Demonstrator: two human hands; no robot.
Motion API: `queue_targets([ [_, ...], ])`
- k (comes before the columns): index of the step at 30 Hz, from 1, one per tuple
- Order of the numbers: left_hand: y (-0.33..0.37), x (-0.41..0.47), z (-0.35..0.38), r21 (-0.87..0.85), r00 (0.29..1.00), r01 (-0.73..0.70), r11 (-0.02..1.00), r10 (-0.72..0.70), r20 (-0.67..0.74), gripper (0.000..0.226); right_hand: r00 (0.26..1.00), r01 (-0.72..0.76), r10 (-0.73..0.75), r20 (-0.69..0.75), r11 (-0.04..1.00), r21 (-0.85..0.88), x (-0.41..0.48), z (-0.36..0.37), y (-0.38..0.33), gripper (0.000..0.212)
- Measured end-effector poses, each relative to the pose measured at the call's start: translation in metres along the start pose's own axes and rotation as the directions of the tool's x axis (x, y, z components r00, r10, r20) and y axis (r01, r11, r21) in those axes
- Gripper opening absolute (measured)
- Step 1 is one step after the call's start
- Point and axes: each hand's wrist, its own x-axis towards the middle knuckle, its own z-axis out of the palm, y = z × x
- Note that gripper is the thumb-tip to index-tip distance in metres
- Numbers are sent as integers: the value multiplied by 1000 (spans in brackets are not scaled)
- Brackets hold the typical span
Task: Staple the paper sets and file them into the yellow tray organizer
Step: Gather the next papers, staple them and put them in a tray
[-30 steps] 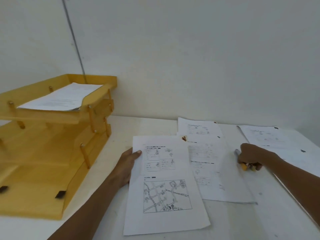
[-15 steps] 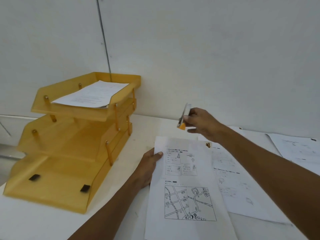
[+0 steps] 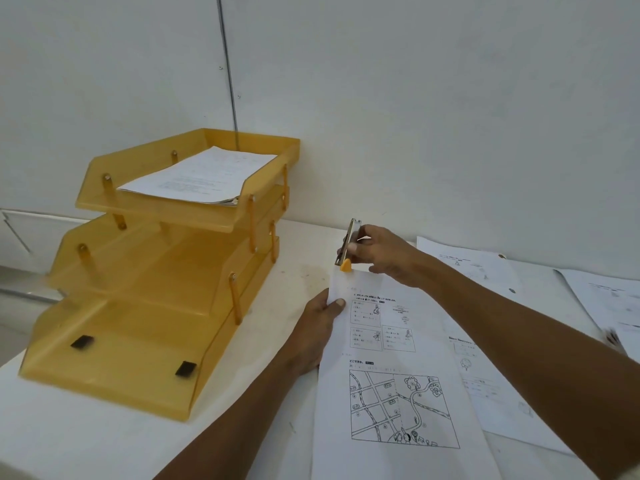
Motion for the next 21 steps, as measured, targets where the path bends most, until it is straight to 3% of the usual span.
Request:
queue_targets([
  [3,-1,0,0,8,1000,-7,1000,7,-1,28,1000,-28,28,8,999,30,2,-3,1,27],
  [8,0,-1,1,2,1000,-13,1000,13,-5,30,993,-56,55,103,998,8,6,-5,6,15],
  [14,1,-1,2,13,1000,-4,1000,4,-15,29,986,-29,35,162,999,-35,9,-8,13,27],
  [21,1,-3,4,36,1000,-22,999,22,-4,30,986,40,-37,161,999,-19,11,-2,20,24],
])
